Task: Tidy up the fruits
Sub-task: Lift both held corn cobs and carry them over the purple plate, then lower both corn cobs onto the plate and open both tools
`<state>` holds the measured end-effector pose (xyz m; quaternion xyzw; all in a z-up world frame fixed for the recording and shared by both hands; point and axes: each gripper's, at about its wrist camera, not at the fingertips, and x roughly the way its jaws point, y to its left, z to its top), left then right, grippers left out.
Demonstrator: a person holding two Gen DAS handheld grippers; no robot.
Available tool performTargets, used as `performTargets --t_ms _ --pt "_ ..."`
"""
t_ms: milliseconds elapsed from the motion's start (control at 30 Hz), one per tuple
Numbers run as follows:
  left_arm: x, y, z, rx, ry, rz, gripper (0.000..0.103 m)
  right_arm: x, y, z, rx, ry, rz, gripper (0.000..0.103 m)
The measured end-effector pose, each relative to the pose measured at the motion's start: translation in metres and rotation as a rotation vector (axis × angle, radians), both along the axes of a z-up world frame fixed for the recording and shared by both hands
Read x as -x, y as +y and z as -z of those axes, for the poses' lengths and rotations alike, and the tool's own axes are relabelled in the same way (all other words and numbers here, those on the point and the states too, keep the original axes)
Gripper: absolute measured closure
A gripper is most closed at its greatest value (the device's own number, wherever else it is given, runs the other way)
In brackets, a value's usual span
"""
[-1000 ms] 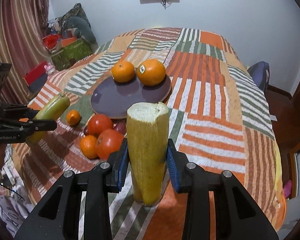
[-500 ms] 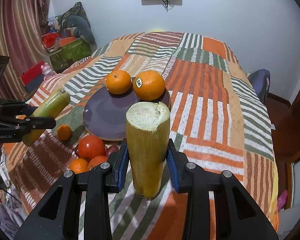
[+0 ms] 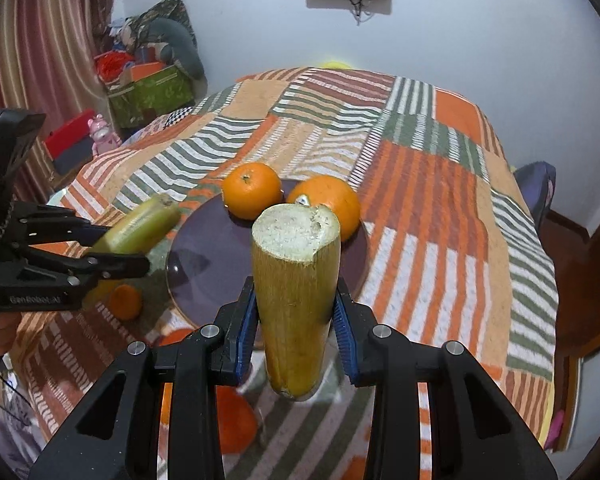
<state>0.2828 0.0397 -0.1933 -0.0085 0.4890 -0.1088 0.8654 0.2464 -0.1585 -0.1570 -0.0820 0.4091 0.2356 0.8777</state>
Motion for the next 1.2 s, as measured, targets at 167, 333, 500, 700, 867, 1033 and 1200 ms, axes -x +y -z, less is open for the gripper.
performTargets --t_ms 167,333,500,700,867,1033,1200 --pt "-0.014 -0.006 0.004 0.017 0.014 0.017 0.064 -0.015 0.020 0.006 0.006 0.044 -0.050 0.071" --pt "-0.024 -0.012 0.010 0.027 0.026 0.033 0.064 -0.027 0.035 0.014 0.031 0.083 -0.078 0.071" --pt "-0.030 -0.016 0.017 -0.008 0.036 0.050 0.064 -0.033 0.045 0.021 0.083 0.091 -0.100 0.071" --pt "-0.041 -0.016 0.023 -0.019 0.054 0.055 0.064 -0.046 0.049 0.035 0.127 0.125 -0.105 0.071" --pt "-0.050 -0.019 0.031 -0.034 0.081 0.074 0.064 -0.053 0.050 0.045 0.151 0.144 -0.109 0.071" --pt "-0.057 -0.018 0.037 -0.014 0.099 0.084 0.064 -0.059 0.048 0.050 0.138 0.157 -0.105 0.071" --pt "-0.059 -0.019 0.038 -0.029 0.079 0.094 0.065 -0.061 0.048 0.051 0.123 0.162 -0.121 0.071"
